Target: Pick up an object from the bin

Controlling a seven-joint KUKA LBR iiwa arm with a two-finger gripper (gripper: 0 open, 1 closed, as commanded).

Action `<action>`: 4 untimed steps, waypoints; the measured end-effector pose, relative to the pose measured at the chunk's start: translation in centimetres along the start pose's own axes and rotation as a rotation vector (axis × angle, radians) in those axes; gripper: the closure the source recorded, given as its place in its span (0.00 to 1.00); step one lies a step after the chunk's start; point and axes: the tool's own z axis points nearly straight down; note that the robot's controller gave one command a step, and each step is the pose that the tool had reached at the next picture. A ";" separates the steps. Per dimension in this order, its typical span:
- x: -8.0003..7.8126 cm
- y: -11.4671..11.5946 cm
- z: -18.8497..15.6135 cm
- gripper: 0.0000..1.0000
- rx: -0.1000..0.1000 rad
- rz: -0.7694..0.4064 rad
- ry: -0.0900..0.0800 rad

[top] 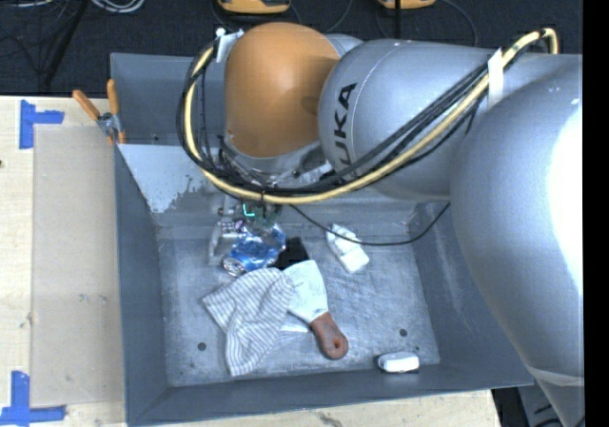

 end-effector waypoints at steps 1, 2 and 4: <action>-0.2 -0.1 -0.5 0.00 -0.001 0.003 -0.007; 1.1 -1.3 3.5 0.00 -0.002 -0.092 -0.011; 1.8 -2.2 11.0 1.00 -0.003 -0.294 -0.006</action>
Offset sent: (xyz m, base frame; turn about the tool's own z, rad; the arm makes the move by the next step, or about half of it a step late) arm -0.0366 -0.0398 -0.1132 -0.2611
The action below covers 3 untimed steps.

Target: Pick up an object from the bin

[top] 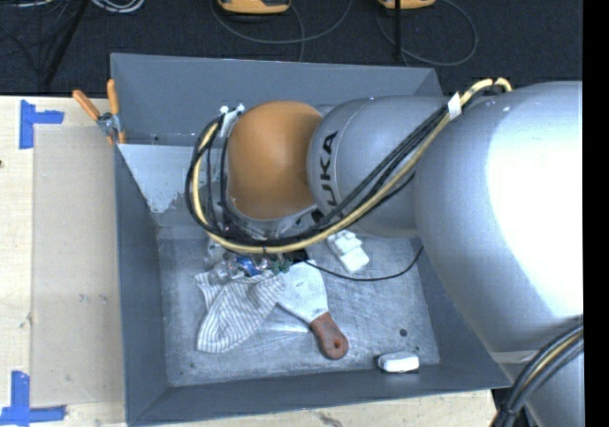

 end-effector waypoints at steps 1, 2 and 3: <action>0.1 0.0 -0.2 1.00 0.000 0.000 0.002; 1.6 -0.5 -3.8 1.00 0.003 -0.113 -0.002; 2.1 -0.8 -4.2 1.00 0.004 -0.339 -0.005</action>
Offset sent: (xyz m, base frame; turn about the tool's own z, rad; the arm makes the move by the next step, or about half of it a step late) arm -0.0261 -0.0233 0.0746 -0.3443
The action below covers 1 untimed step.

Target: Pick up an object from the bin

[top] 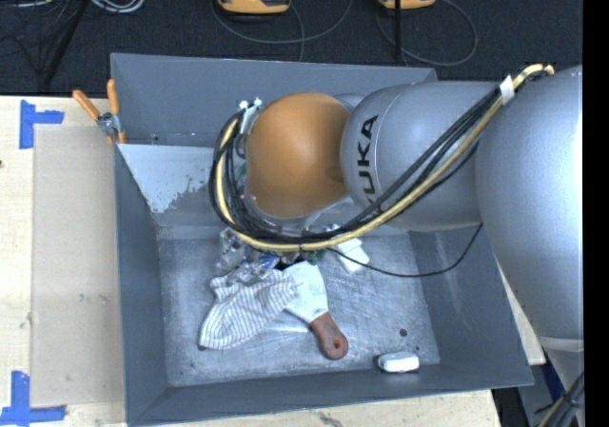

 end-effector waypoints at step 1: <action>1.8 -0.2 -3.7 1.00 -0.006 0.039 0.013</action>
Offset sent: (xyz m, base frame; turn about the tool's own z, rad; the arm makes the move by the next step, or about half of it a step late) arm 0.0063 -0.0032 -0.0445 -0.0513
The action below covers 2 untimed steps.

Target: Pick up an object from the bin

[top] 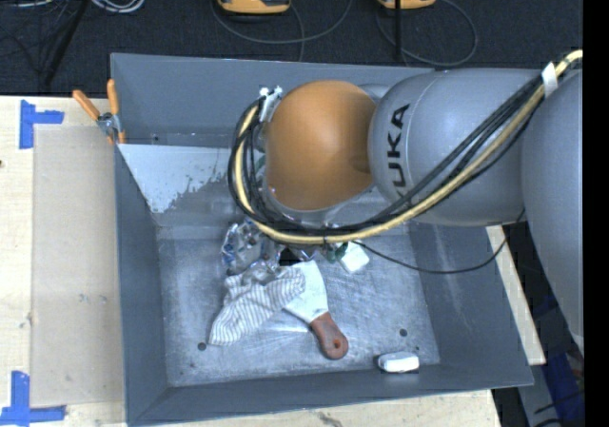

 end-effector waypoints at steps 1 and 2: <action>-1.4 -0.5 0.8 1.00 0.010 -0.040 -0.025; -0.2 0.1 0.1 1.00 -0.002 -0.036 0.005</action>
Offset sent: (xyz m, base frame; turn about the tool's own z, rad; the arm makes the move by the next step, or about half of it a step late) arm -0.0019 0.0018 0.0713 -0.0141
